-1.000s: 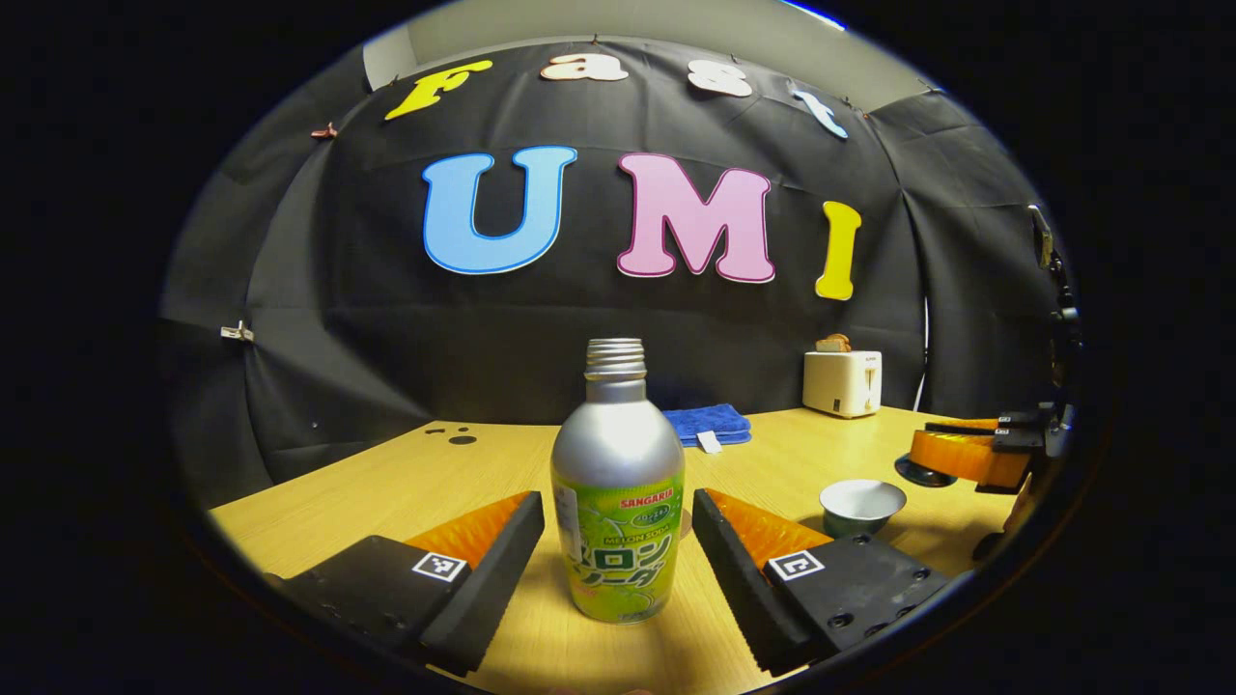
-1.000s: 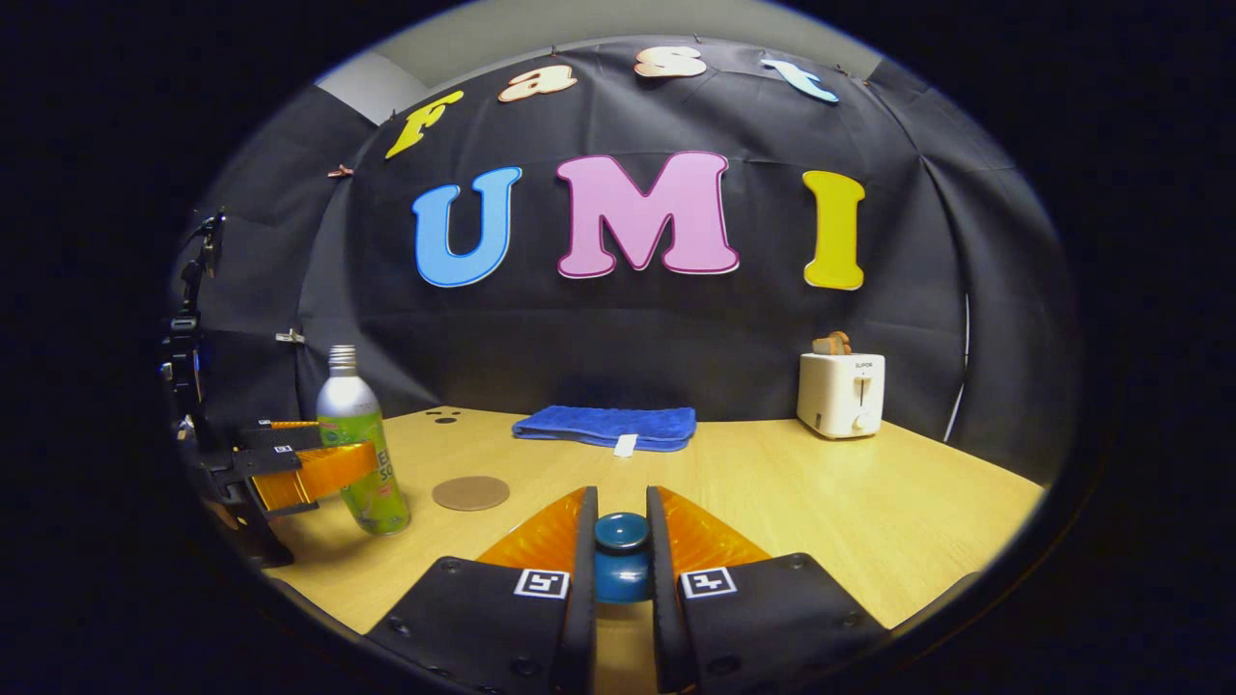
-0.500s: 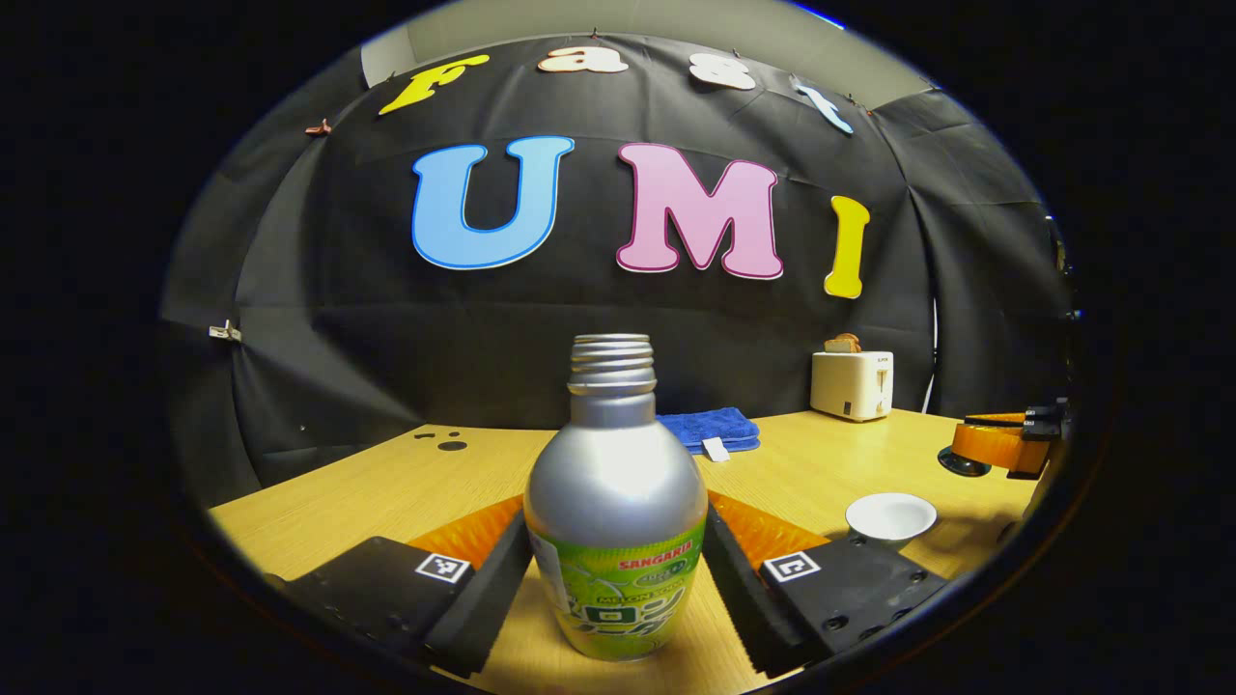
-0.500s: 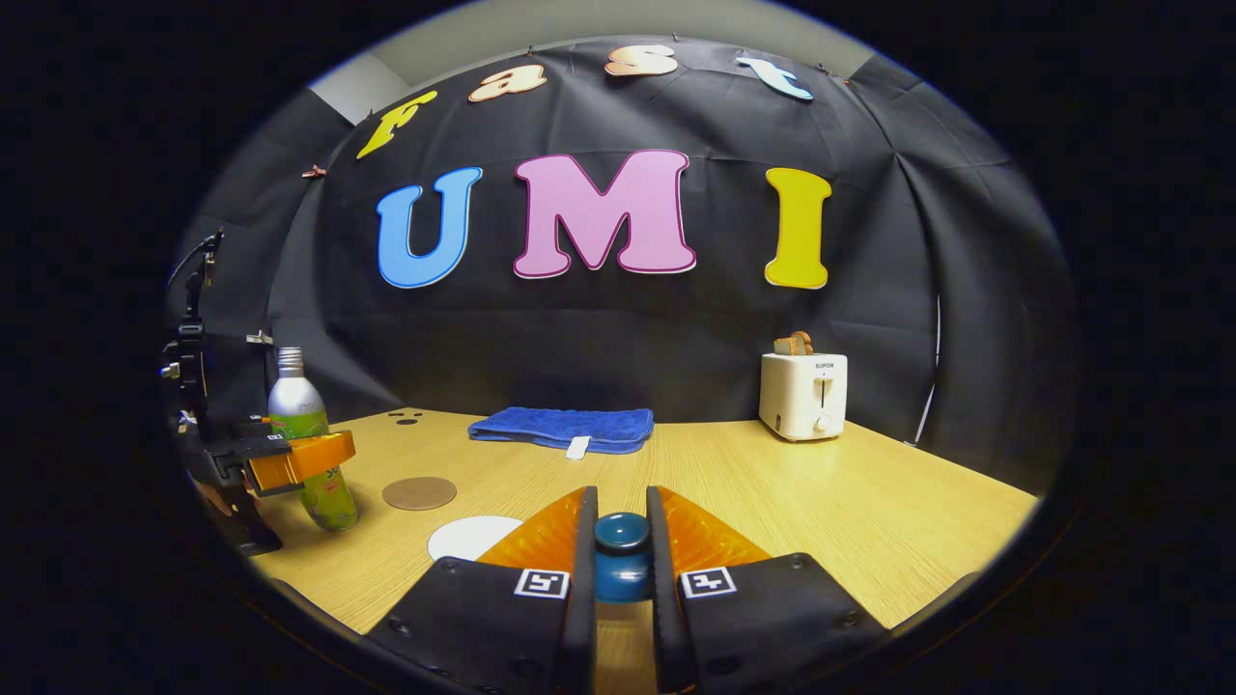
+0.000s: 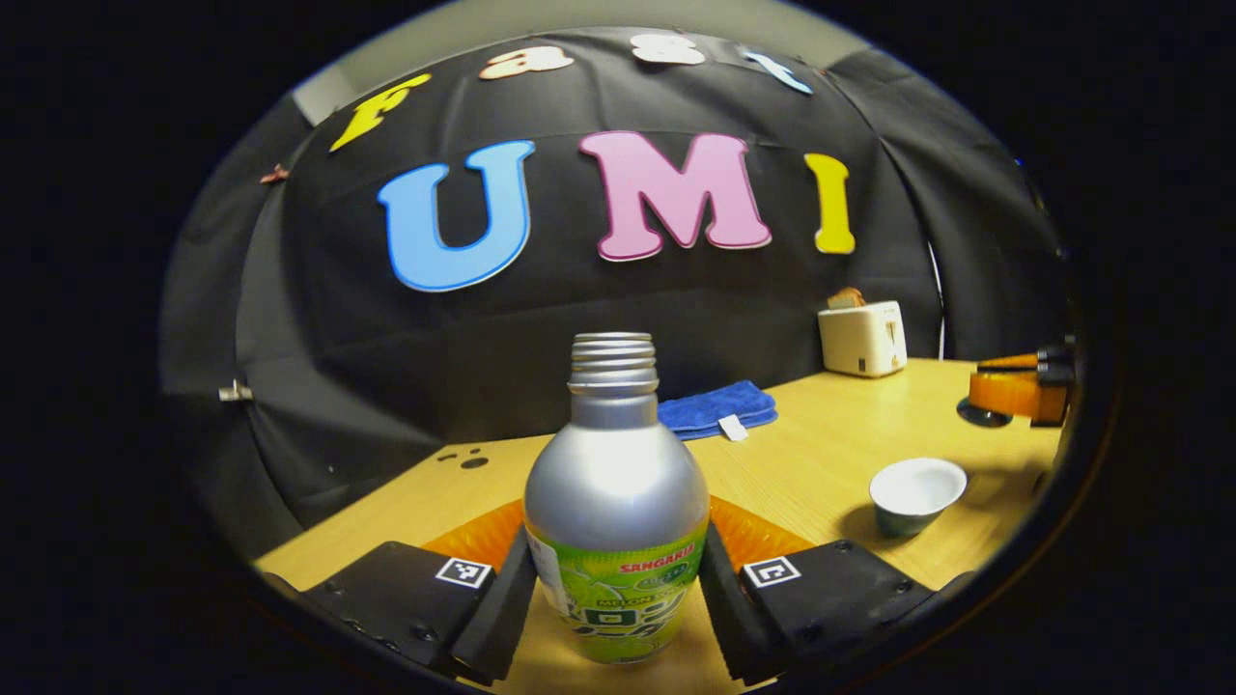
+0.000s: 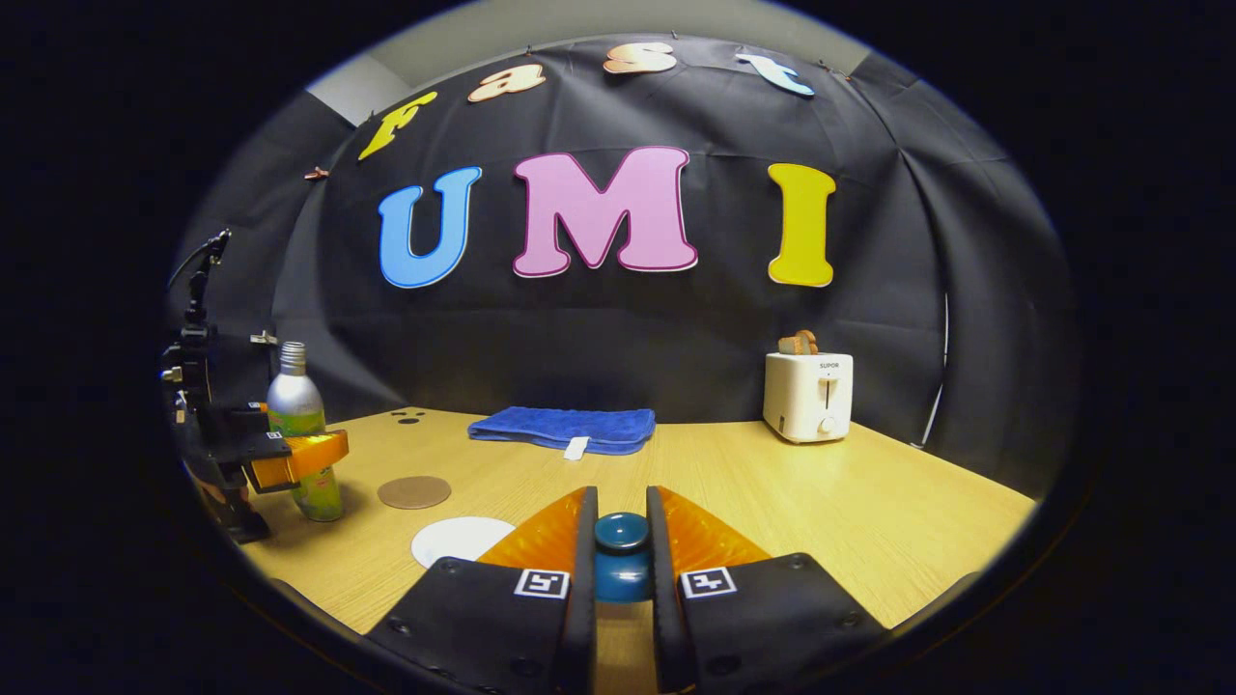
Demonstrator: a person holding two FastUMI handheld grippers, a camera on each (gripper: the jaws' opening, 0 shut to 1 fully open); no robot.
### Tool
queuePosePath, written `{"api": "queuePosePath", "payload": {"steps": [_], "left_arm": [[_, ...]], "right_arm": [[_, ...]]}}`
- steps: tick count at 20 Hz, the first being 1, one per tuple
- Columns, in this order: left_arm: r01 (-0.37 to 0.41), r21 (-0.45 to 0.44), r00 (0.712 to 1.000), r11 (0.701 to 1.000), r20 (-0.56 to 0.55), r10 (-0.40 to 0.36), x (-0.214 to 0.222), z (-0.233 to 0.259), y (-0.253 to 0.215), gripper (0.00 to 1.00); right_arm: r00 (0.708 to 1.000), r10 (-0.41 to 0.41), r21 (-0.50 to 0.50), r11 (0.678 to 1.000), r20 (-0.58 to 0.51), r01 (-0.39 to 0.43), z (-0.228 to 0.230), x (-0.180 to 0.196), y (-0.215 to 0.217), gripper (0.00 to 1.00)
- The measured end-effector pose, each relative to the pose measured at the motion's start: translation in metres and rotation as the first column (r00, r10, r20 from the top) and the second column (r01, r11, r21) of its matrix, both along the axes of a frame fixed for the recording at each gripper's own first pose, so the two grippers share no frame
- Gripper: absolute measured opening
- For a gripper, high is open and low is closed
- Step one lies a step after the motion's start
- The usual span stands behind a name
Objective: Open the teacup lid with one hand, grasp the water bottle and pour water into the teacup with the other hand; after pouring, place the water bottle on the coaster and then close the teacup lid.
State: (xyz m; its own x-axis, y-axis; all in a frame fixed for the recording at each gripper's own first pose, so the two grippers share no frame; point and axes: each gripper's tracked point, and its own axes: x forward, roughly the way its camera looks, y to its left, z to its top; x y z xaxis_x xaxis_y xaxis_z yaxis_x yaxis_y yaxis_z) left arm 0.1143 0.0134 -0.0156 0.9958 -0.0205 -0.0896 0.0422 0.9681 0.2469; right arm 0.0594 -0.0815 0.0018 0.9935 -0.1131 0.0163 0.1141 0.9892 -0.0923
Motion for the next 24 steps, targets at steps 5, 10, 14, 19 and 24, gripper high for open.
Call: {"api": "queuePosePath", "payload": {"steps": [5,10,14,19,24], "left_arm": [[0.044,0.324,0.998,0.945,0.038,-0.059,0.006,0.021,-0.016,0.79],[0.134,0.597,0.986,0.791,0.001,-0.168,0.011,0.021,-0.048,0.79],[0.187,0.78,0.97,0.597,-0.05,-0.239,0.014,0.013,-0.072,0.79],[0.245,0.879,0.953,0.41,-0.141,-0.267,0.022,-0.003,-0.082,0.78],[0.288,0.926,0.937,0.242,-0.221,-0.271,0.028,-0.016,-0.086,0.79]], "right_arm": [[1.0,0.005,0.002,1.0,-0.002,-0.005,0.001,0.0,-0.014,0.27],[1.0,0.01,0.002,1.0,-0.001,-0.01,0.002,-0.003,-0.02,0.27],[1.0,0.027,0.001,1.0,-0.003,-0.027,0.003,-0.004,-0.022,0.27],[1.0,0.017,0.0,1.0,0.0,-0.017,0.003,-0.003,-0.031,0.27],[1.0,0.004,0.0,1.0,0.003,-0.004,0.006,-0.004,-0.039,0.27]]}}
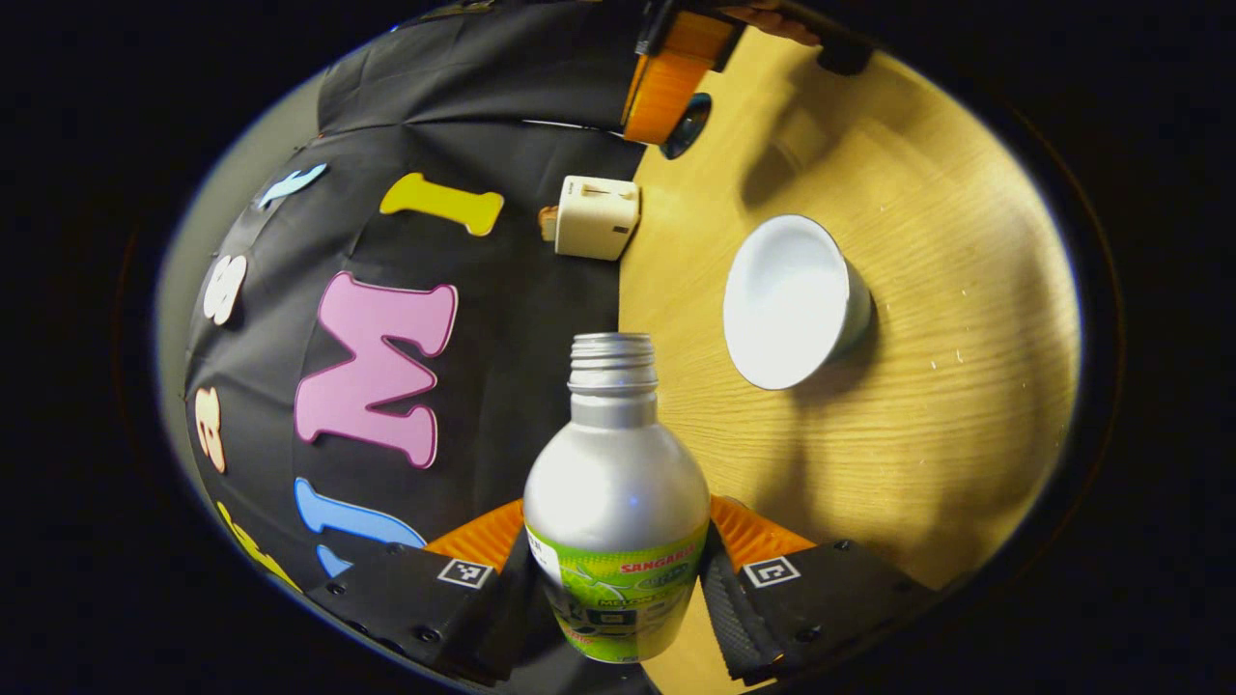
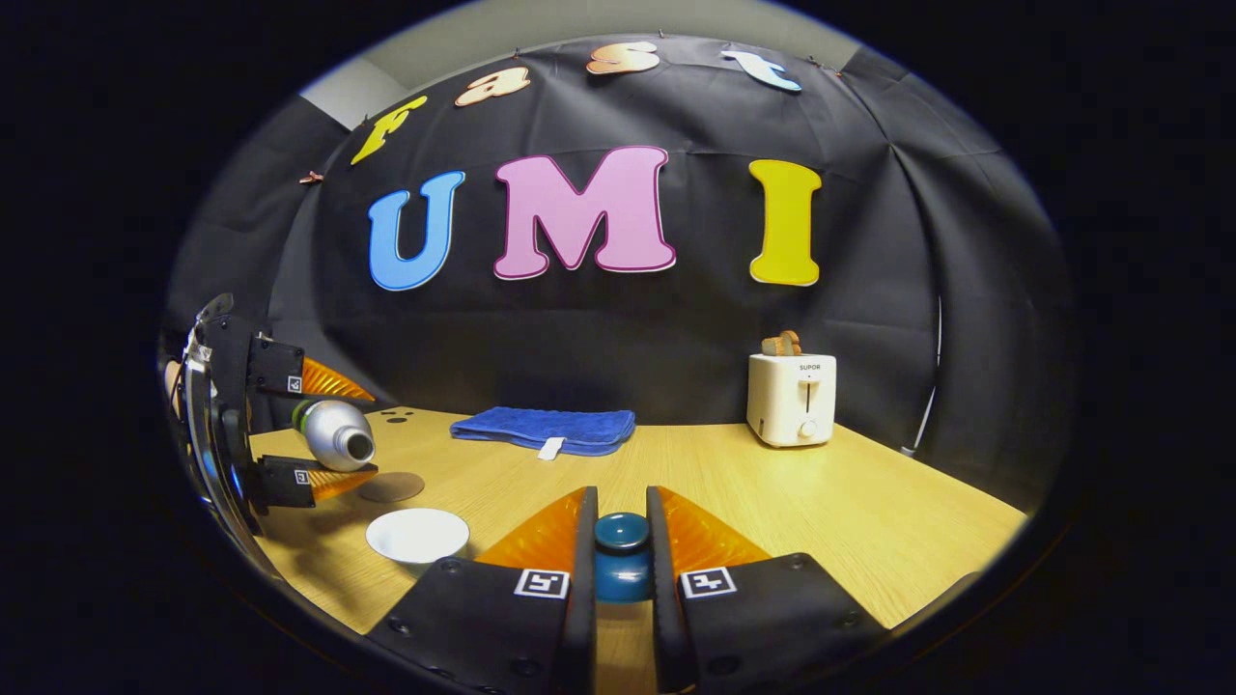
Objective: Open the teacup lid with one hand, grasp the water bottle and pour water into the teacup with the other hand; after pouring, place the water bottle on the coaster and then close the teacup lid.
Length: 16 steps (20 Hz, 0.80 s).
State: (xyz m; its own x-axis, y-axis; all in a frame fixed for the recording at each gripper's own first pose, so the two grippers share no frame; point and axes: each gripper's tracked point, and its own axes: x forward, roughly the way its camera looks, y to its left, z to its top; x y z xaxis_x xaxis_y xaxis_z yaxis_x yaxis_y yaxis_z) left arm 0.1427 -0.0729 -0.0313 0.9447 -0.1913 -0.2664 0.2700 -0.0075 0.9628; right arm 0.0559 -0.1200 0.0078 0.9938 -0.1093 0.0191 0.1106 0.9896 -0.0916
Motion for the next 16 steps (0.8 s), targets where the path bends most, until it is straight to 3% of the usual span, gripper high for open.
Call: {"api": "queuePosePath", "payload": {"steps": [9,16], "left_arm": [[0.064,0.243,0.998,0.968,-0.015,-0.062,0.008,0.008,-0.007,0.79],[0.084,0.35,0.996,0.933,-0.027,-0.08,0.015,0.006,-0.01,0.79]], "right_arm": [[1.0,0.013,-0.001,1.0,-0.001,-0.013,-0.001,0.0,0.002,0.27],[1.0,0.013,-0.001,1.0,0.0,-0.013,-0.001,0.0,0.002,0.27]]}}
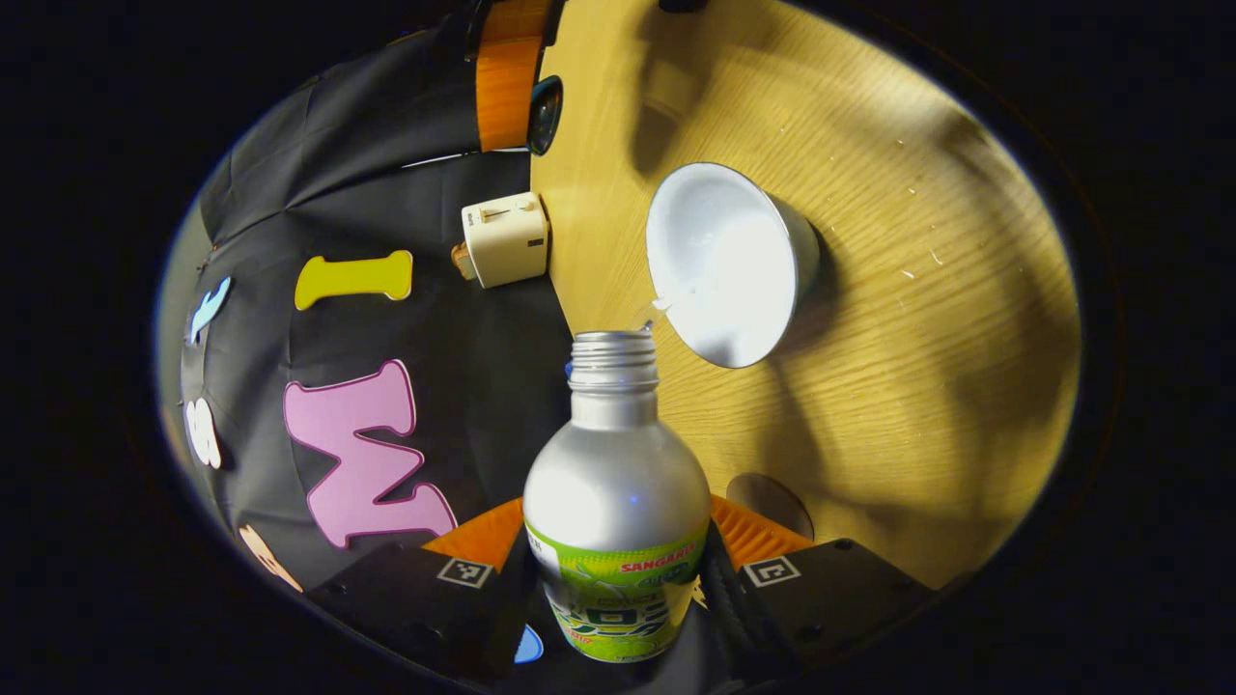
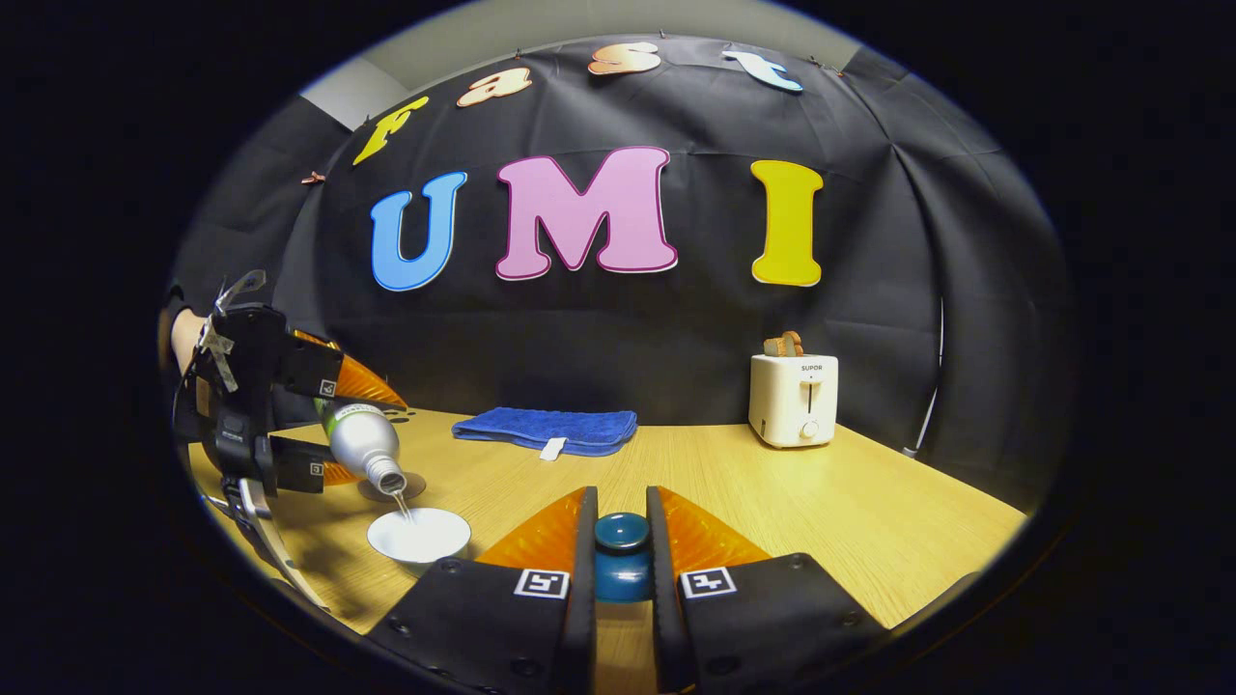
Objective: Open the teacup lid with one hand, grasp the water bottle and pour water into the teacup with the other hand; after pouring, place the water bottle on the coaster and then close the teacup lid.
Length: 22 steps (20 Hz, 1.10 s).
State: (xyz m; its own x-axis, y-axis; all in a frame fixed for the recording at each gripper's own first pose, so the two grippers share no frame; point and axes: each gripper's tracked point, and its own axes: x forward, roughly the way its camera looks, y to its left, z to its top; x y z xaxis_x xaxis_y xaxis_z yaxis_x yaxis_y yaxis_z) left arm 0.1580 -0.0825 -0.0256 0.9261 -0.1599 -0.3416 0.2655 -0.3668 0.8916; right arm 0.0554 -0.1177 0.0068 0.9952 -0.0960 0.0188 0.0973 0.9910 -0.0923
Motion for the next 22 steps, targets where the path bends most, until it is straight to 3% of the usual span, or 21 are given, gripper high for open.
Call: {"api": "queuePosePath", "payload": {"steps": [22], "left_arm": [[0.032,0.255,0.998,0.966,0.051,-0.047,0.0,0.027,-0.004,0.79]], "right_arm": [[1.0,0.001,0.0,1.0,-0.001,-0.001,0.0,0.0,0.0,0.27]]}}
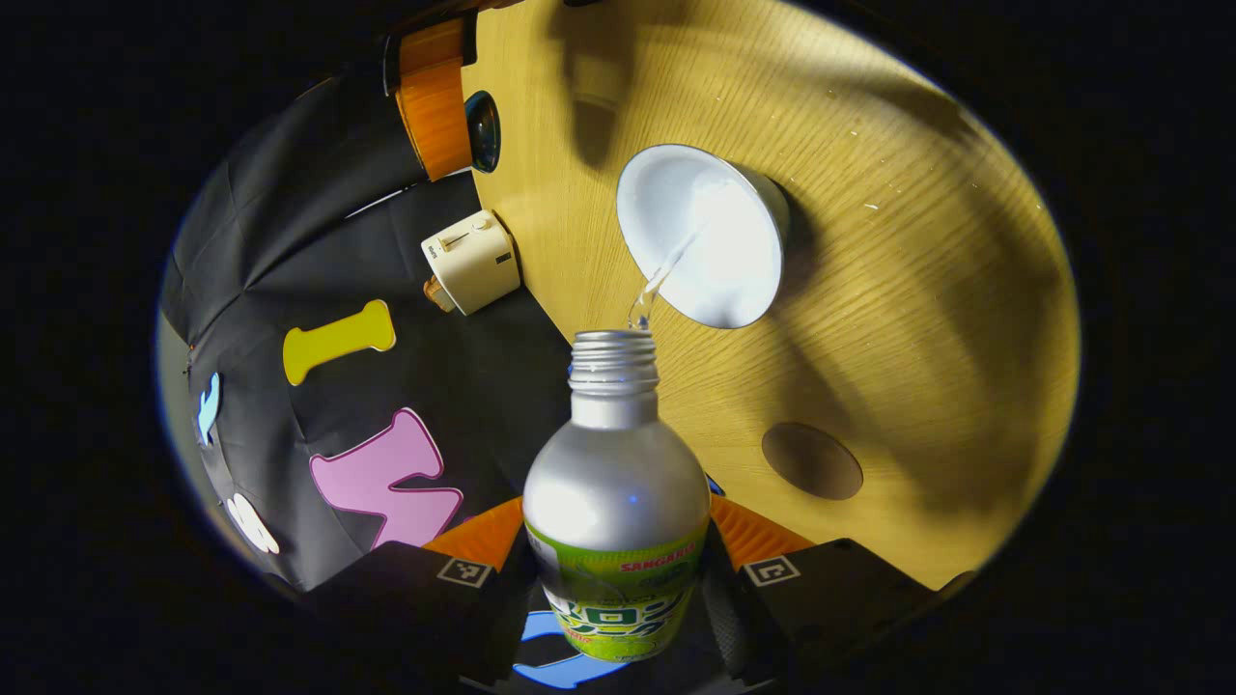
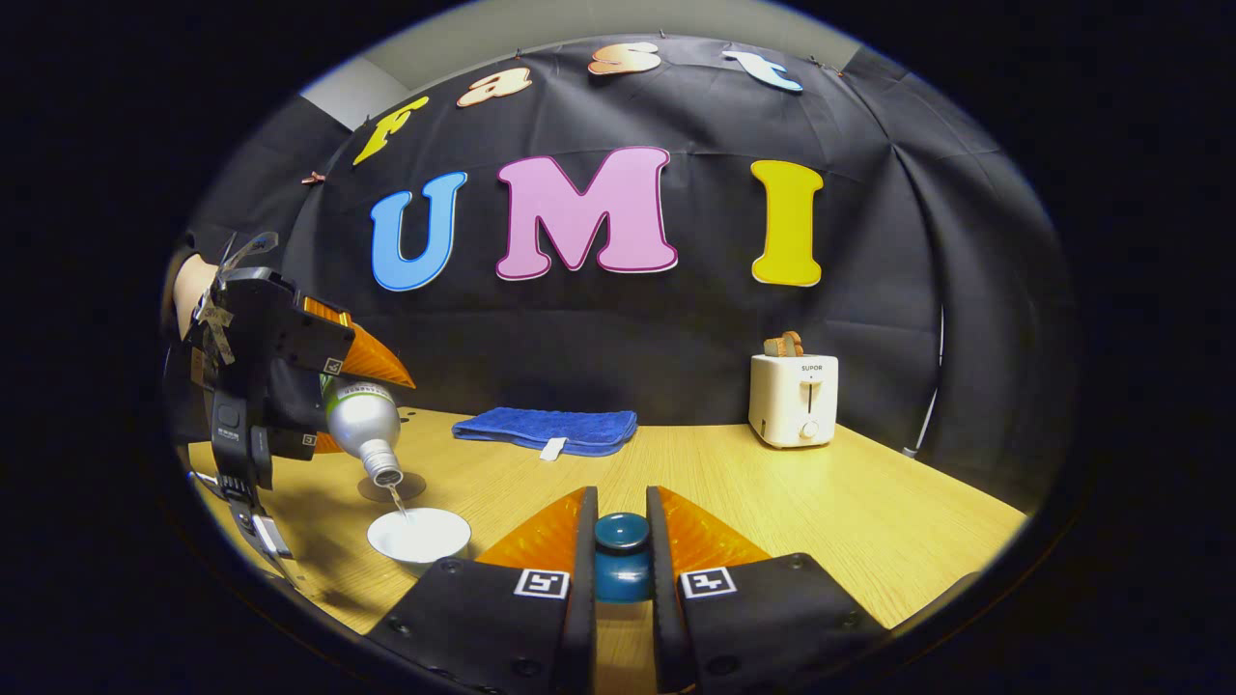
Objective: Open the teacup lid with one hand, grasp the water bottle and pour water into the teacup with the other hand; after pouring, place the water bottle on the coaster and then close the teacup lid.
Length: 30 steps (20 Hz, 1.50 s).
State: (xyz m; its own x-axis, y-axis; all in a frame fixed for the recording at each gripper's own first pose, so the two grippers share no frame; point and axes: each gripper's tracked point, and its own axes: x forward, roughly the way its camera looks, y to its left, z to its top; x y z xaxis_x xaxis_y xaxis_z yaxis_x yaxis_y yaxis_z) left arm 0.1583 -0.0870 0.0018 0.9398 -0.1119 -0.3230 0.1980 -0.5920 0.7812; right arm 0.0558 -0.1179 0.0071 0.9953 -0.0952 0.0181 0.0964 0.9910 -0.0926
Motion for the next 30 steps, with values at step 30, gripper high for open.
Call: {"api": "queuePosePath", "payload": {"steps": [30], "left_arm": [[0.036,0.175,0.997,0.984,0.054,-0.046,-0.006,0.029,-0.012,0.8]], "right_arm": [[1.0,0.001,0.0,1.0,0.0,-0.001,0.0,-0.001,0.0,0.27]]}}
